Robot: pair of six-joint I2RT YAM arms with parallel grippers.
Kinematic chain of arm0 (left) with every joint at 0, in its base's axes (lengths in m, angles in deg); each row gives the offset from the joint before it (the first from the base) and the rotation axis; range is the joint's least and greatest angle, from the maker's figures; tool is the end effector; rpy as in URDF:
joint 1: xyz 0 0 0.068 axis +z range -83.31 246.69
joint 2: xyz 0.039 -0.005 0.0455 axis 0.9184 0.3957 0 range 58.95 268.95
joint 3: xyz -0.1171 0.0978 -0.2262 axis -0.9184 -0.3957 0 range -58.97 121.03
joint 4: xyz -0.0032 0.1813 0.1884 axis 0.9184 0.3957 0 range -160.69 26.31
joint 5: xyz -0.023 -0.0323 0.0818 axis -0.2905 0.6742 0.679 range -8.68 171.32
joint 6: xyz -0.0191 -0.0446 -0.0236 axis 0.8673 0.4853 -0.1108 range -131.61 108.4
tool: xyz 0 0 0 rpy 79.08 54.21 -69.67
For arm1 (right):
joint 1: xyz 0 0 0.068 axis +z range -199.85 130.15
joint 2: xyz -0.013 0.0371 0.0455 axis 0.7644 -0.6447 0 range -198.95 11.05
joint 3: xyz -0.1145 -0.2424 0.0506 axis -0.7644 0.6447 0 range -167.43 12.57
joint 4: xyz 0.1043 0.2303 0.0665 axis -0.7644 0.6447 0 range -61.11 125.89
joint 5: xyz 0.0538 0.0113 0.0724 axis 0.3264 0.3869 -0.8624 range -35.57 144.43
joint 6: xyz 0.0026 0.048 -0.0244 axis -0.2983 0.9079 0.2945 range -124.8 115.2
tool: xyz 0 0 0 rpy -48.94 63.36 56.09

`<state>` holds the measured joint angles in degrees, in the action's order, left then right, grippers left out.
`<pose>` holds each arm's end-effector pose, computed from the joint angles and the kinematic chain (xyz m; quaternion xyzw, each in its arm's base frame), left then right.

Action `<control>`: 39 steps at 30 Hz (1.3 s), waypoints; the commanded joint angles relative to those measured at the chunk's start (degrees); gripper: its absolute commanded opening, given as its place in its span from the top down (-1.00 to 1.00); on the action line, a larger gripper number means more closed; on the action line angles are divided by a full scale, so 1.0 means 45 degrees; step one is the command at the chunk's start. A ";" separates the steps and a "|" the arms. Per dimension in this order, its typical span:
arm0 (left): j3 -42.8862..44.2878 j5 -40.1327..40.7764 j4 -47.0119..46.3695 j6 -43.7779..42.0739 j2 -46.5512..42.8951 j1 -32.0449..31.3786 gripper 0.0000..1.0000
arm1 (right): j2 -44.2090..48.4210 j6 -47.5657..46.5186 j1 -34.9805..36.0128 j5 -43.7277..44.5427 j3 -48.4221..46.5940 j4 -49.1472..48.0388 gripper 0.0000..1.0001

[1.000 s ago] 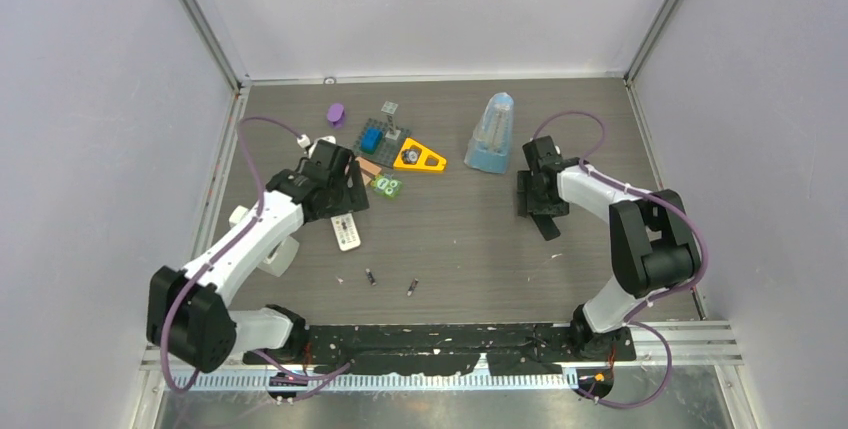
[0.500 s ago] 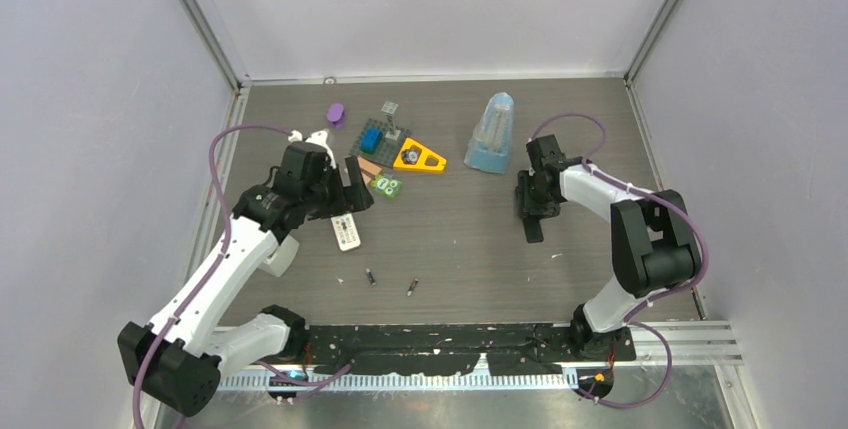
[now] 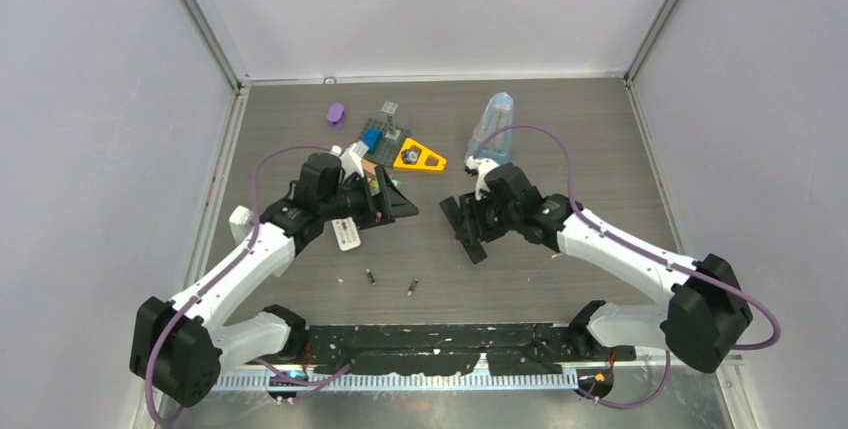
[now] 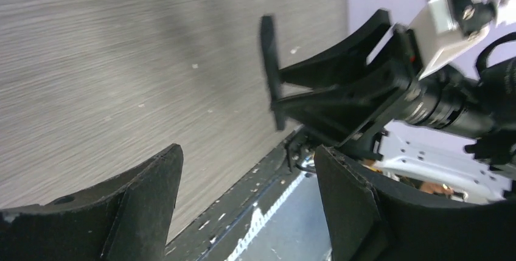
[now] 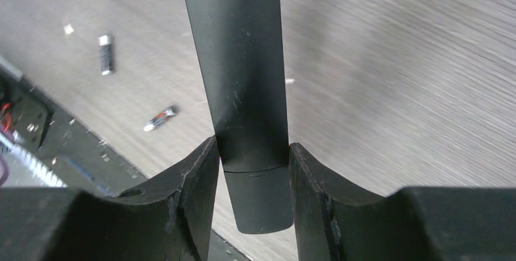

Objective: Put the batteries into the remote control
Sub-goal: Adjust the remote control.

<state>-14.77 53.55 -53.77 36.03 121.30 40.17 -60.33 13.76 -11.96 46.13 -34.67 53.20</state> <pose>0.2031 -0.1200 0.2674 -0.0490 0.8670 -0.4399 0.2289 0.1991 0.1615 0.2365 -0.1819 0.9150 0.2269 0.2797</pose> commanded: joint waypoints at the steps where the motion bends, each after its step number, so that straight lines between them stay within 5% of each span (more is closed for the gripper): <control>1: -0.0659 -0.1859 -0.4444 0.1636 -0.0069 -0.0412 -0.59 | 0.0624 0.0355 0.1810 0.0569 -0.0551 -0.1360 0.38; 6: -0.1919 -0.1805 -0.7045 0.2431 -0.0557 -0.0546 -0.57 | 0.0340 0.0330 0.2792 0.0755 -0.1378 -0.1347 0.37; 16: -0.2184 -0.1790 -0.7191 0.2918 -0.0269 -0.0610 -0.46 | 0.0212 0.0385 0.3821 0.0954 -0.2012 -0.1907 0.32; 29: -0.2625 -0.1817 -0.7259 0.3474 0.0134 -0.0639 0.39 | -0.0123 0.0447 0.4408 0.2011 -0.2432 -0.2203 0.27; 32: -0.2608 -0.1827 -0.7200 0.3482 0.0084 -0.0649 0.82 | -0.0158 0.0544 0.4421 0.2472 -0.2529 -0.2059 0.24; 33: -0.2591 -0.1833 -0.7209 0.3492 0.0036 -0.0644 0.98 | -0.0156 0.0621 0.4427 0.2548 -0.2548 -0.1983 0.18; 36: -0.2458 -0.1867 -0.7204 0.3480 -0.0242 -0.0633 1.00 | 0.0290 0.1054 0.4424 0.3062 -0.2455 -0.1605 -0.07; 39: -0.2298 -0.1891 -0.7157 0.3422 -0.0665 -0.0629 1.00 | 0.1339 0.1496 0.4398 0.3532 -0.1806 -0.1677 -0.61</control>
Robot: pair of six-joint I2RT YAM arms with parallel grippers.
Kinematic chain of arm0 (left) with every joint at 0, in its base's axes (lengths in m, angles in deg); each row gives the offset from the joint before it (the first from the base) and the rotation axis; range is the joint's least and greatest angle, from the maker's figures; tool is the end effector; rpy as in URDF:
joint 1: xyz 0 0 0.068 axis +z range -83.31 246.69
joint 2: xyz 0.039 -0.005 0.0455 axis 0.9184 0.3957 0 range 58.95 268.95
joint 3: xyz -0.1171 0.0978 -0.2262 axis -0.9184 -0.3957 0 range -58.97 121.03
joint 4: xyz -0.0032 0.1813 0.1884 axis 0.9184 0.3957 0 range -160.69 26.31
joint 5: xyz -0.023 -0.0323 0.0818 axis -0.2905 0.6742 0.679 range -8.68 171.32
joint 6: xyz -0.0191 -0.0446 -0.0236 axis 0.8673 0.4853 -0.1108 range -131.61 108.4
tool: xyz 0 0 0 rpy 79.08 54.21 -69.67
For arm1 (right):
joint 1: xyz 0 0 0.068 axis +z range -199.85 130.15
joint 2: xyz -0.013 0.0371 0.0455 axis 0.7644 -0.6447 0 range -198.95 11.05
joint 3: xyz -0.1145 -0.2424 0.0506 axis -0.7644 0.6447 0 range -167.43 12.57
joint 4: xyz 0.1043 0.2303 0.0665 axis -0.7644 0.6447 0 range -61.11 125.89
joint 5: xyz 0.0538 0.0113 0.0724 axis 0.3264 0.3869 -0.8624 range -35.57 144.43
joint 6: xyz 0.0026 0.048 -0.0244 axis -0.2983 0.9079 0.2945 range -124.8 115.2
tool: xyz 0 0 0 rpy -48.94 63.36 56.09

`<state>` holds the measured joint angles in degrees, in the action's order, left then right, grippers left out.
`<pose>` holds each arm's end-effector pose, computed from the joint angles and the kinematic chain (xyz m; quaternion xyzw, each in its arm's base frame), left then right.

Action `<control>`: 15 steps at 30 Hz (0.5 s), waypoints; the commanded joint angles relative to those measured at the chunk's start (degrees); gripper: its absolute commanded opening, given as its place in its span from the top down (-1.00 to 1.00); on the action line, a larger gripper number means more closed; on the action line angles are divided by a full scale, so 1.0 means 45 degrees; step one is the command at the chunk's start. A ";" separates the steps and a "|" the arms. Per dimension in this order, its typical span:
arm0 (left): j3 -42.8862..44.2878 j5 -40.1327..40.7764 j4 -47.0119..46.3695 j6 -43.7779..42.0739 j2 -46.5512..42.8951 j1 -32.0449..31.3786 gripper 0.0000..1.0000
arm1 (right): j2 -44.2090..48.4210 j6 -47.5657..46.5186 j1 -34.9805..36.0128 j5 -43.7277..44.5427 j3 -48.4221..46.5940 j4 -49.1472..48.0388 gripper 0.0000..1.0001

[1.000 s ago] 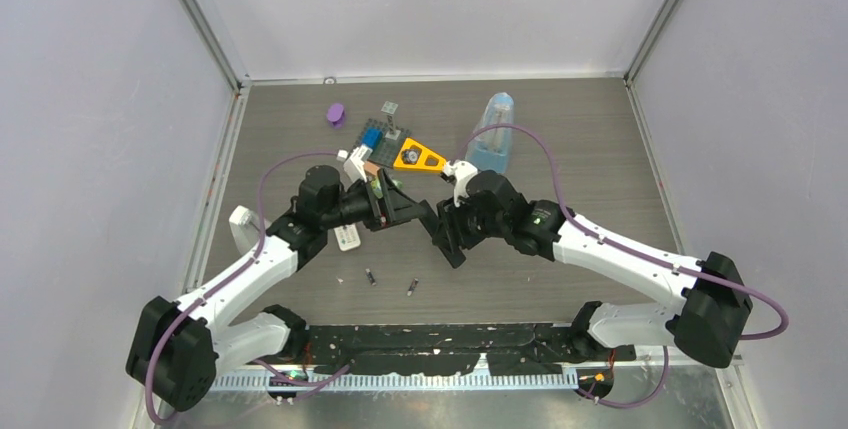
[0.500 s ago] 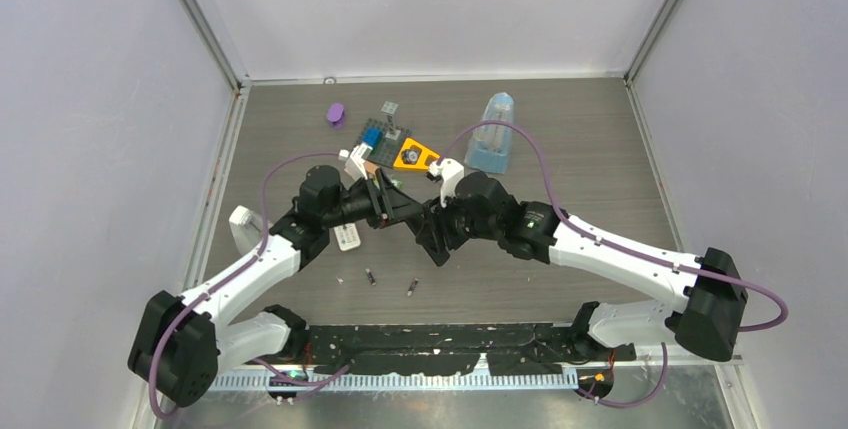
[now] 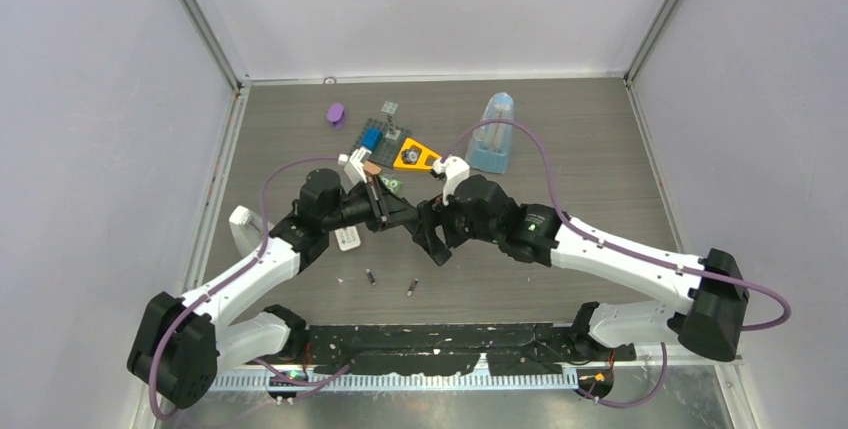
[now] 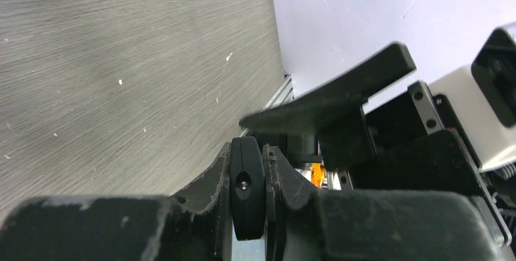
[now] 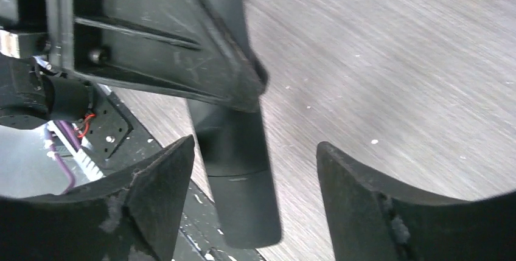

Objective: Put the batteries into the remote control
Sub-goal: Adjust the remote control.

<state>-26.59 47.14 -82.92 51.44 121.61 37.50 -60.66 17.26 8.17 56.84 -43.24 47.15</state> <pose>0.1988 -0.1341 0.2442 -0.0601 0.7903 -0.5696 0.2178 0.1495 0.2366 0.2933 -0.2633 0.8433 0.2869 0.3704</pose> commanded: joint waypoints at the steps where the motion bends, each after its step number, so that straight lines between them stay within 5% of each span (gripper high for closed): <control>1: 0.0349 -0.0472 -0.0680 0.0011 -0.0929 -0.0037 1.00 | 0.2118 0.0965 -0.0078 0.1196 0.0264 -0.0500 -0.79; 4: 0.0330 -0.0359 -0.0813 0.0242 -0.1370 -0.0027 1.00 | 0.3836 0.1718 -0.0150 0.1237 0.1079 -0.1002 -0.98; 12: -0.0273 0.0639 -0.3300 0.3093 -0.2641 -0.0017 1.00 | 0.5535 0.7279 -0.0198 0.0850 0.3047 -0.4128 -0.95; 15: -0.0255 0.0722 -0.3712 0.3760 -0.2925 -0.0034 1.00 | 0.5364 0.7911 -0.0198 0.0812 0.3166 -0.4676 -0.99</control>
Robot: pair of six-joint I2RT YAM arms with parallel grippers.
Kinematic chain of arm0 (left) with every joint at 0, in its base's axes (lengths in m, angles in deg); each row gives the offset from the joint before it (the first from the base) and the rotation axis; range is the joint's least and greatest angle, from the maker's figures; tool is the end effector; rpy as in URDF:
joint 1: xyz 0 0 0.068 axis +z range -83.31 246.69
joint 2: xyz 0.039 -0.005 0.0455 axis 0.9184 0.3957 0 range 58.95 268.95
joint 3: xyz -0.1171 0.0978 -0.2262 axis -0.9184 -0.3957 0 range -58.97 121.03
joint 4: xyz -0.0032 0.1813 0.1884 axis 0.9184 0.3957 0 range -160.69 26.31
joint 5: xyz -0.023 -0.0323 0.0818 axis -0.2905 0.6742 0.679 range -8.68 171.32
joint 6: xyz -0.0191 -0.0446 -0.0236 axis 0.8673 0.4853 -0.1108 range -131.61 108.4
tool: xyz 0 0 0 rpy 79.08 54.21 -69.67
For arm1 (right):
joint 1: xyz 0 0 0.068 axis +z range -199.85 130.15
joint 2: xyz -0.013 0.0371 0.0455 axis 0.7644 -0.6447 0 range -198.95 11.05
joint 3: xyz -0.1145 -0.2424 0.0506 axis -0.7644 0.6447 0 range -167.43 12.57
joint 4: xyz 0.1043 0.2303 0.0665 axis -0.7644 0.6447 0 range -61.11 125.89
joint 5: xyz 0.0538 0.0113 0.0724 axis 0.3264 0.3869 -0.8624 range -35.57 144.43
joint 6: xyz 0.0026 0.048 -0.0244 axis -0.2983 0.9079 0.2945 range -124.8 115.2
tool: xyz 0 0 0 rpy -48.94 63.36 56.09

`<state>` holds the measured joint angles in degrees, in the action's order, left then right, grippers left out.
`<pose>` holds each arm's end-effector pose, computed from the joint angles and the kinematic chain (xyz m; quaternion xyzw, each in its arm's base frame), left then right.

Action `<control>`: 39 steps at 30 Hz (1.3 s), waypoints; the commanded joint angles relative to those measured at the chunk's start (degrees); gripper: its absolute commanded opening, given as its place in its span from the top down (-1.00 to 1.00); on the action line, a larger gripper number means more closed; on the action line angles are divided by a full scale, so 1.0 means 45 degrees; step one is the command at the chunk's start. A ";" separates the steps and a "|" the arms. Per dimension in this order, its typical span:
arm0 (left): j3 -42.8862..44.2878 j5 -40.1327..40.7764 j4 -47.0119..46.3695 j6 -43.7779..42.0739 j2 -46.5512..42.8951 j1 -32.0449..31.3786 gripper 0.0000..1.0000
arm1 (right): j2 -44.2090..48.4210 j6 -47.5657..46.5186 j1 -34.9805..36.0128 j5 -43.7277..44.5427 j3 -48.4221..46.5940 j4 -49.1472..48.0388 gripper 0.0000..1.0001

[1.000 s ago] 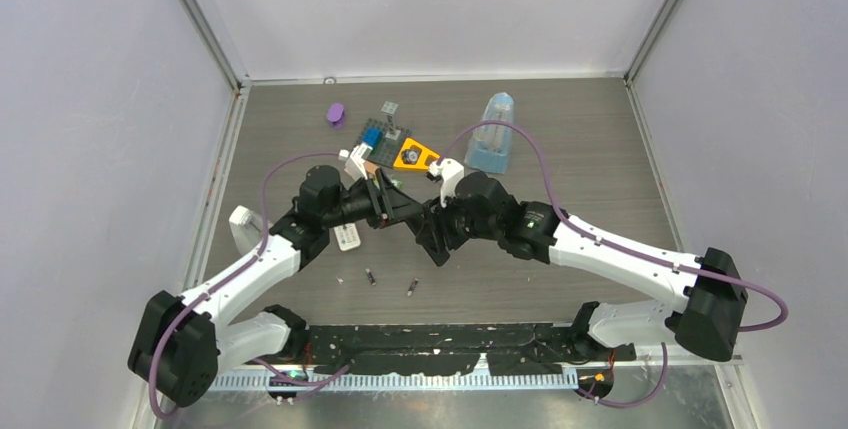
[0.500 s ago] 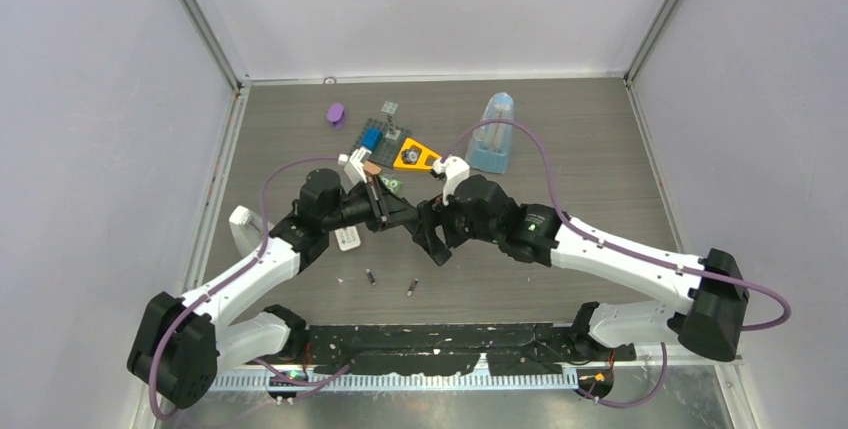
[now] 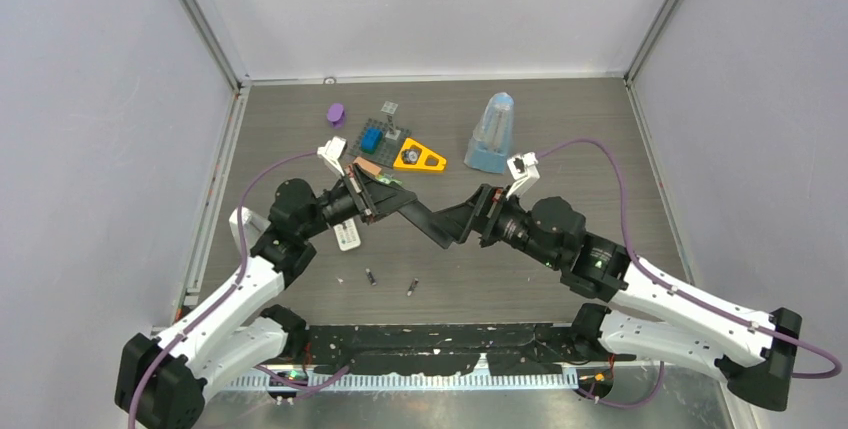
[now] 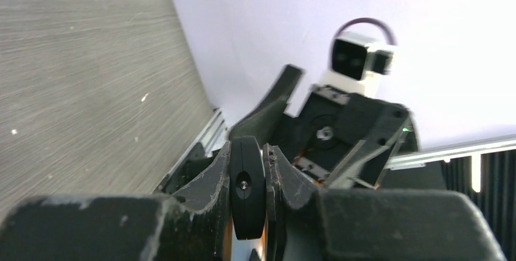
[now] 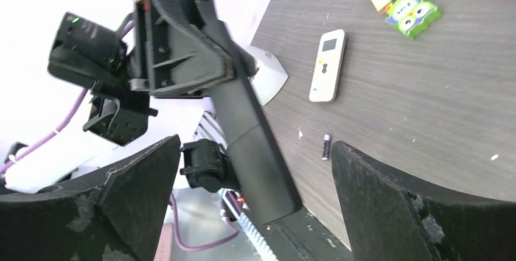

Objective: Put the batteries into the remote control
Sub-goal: Adjust the remote control.

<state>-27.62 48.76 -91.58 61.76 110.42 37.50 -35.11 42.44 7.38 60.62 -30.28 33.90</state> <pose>0.1742 -0.1194 0.2934 -0.0686 0.6997 -0.6563 0.2738 0.1079 0.1606 0.3339 -0.0306 0.7556 0.4912 0.4322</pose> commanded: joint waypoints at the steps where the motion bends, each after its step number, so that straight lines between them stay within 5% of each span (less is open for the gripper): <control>1: 0.0028 0.0328 -0.1812 0.1546 -0.0513 -0.0019 1.00 | -0.0514 0.2451 -0.0023 0.0059 0.0192 -0.1670 -0.99; 14: 0.0137 0.0784 -0.1461 0.2005 -0.1287 -0.0034 1.00 | -0.1594 0.4982 -0.0023 -0.1016 0.1694 -0.4904 -0.39; 33: 0.0050 0.2735 -0.1654 0.5257 -0.1283 -0.0032 1.00 | -0.0791 0.4840 -0.0022 -0.1416 0.3419 -0.7259 0.30; 39: 0.0025 0.2935 -0.1648 0.5454 -0.1307 -0.0037 1.00 | -0.0565 0.4919 -0.0023 -0.0851 0.3830 -0.7629 0.77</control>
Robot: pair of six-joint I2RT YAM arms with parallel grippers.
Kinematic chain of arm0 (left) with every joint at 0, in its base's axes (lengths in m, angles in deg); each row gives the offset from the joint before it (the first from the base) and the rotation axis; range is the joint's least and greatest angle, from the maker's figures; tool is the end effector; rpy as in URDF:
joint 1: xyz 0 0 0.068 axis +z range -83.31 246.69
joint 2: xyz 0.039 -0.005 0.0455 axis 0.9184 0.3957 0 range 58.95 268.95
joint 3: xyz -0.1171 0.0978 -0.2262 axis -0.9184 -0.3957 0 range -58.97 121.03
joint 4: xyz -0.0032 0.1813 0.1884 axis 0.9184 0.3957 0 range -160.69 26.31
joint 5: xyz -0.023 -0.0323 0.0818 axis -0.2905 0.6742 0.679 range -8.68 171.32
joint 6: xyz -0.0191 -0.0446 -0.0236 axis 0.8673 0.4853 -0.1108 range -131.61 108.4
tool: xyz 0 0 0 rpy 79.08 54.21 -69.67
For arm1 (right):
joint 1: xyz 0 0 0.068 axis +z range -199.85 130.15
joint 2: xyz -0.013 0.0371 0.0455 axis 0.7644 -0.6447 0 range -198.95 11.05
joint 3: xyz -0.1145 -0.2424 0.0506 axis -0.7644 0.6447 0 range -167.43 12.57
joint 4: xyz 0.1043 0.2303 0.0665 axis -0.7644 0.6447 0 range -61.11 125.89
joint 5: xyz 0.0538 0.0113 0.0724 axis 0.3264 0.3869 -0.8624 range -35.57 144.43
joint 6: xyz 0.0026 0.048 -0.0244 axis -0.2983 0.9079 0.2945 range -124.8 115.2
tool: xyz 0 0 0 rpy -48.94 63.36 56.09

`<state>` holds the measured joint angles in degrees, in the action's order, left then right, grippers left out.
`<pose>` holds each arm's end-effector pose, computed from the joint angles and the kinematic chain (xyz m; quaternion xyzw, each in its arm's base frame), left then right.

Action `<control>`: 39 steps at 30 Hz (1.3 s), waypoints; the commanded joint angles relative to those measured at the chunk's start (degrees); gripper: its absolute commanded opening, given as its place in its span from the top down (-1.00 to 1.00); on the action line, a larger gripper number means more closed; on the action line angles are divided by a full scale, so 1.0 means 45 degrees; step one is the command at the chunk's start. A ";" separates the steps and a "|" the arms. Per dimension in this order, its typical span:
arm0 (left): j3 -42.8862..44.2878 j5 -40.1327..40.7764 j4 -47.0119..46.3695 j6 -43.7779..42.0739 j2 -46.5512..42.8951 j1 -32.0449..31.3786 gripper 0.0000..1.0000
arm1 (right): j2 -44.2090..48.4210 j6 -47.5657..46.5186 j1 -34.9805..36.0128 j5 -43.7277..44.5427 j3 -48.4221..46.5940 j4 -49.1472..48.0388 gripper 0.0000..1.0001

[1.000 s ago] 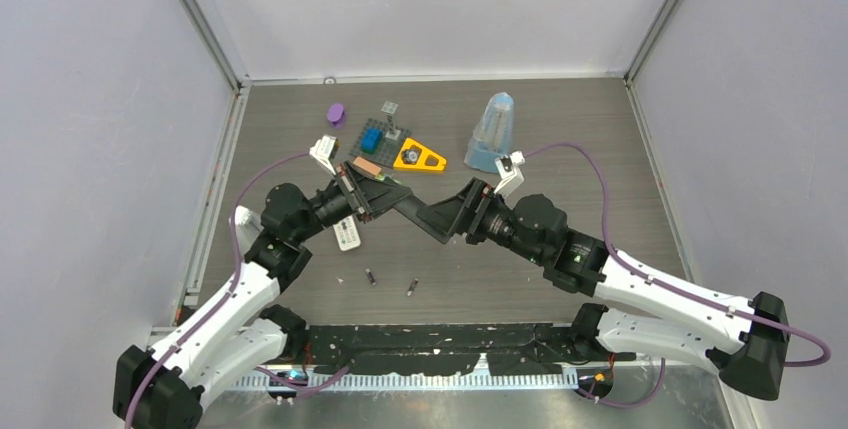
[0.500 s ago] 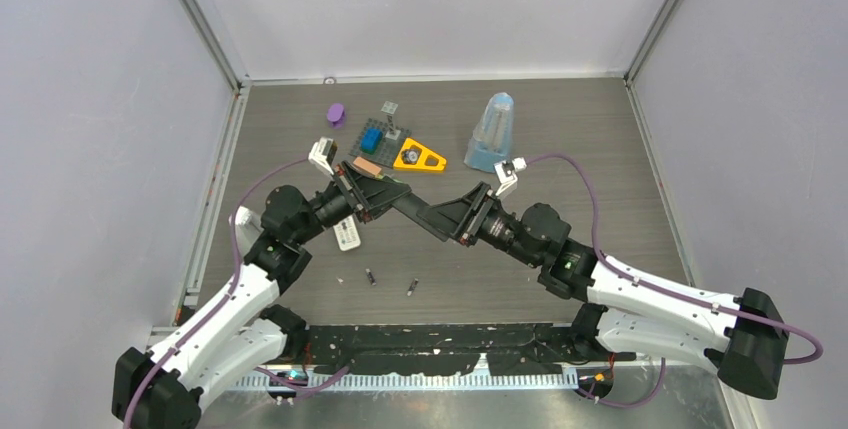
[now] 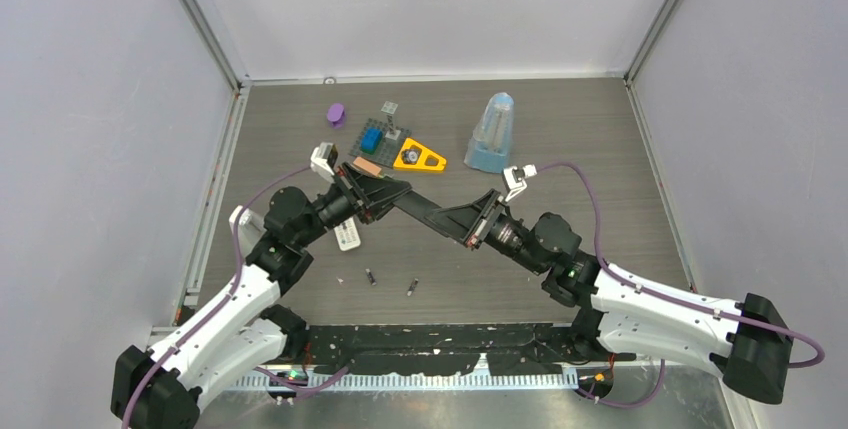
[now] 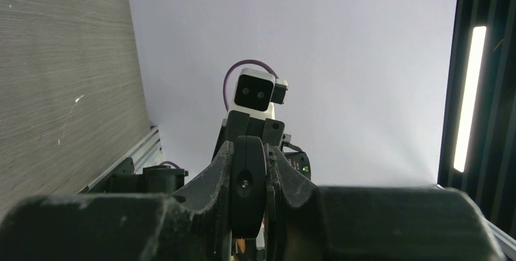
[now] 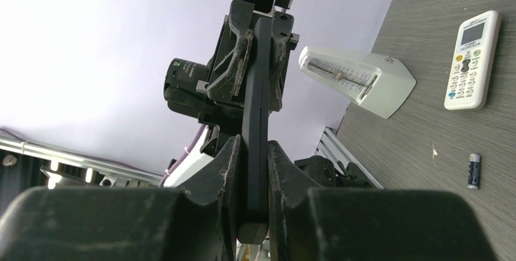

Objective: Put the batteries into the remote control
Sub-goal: Adjust the remote control, then remove the battery cover from the remote control.

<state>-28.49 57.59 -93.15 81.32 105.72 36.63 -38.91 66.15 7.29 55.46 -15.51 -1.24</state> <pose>0.1634 -0.1113 0.3061 -0.2104 0.6376 -0.7055 0.2269 0.1136 0.1746 0.2958 0.0854 0.6488 0.6773 0.3362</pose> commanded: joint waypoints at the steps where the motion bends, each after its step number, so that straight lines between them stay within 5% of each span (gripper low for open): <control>1: 0.0187 0.0970 -0.1287 0.1108 -0.0266 0.0167 1.00 | 0.0290 -0.0345 0.0001 0.0345 0.0571 0.0167 0.80; 13: 0.0093 0.1404 -0.1092 0.1900 -0.0168 0.0364 1.00 | 0.1358 0.0202 0.0002 0.0955 0.2202 -0.0987 0.84; 29: 0.0474 0.1594 0.0510 0.0503 -0.0304 0.0724 1.00 | 0.2492 0.0202 -0.0008 0.1479 0.1829 0.1397 0.78; 39: 0.1004 0.1408 0.1656 -0.1014 -0.0137 0.0770 1.00 | 0.2416 -0.0154 -0.0001 0.1701 0.1095 0.2265 0.04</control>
<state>-28.45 58.95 -85.50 80.27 106.26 39.01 -28.26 68.30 7.36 60.14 -7.90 5.38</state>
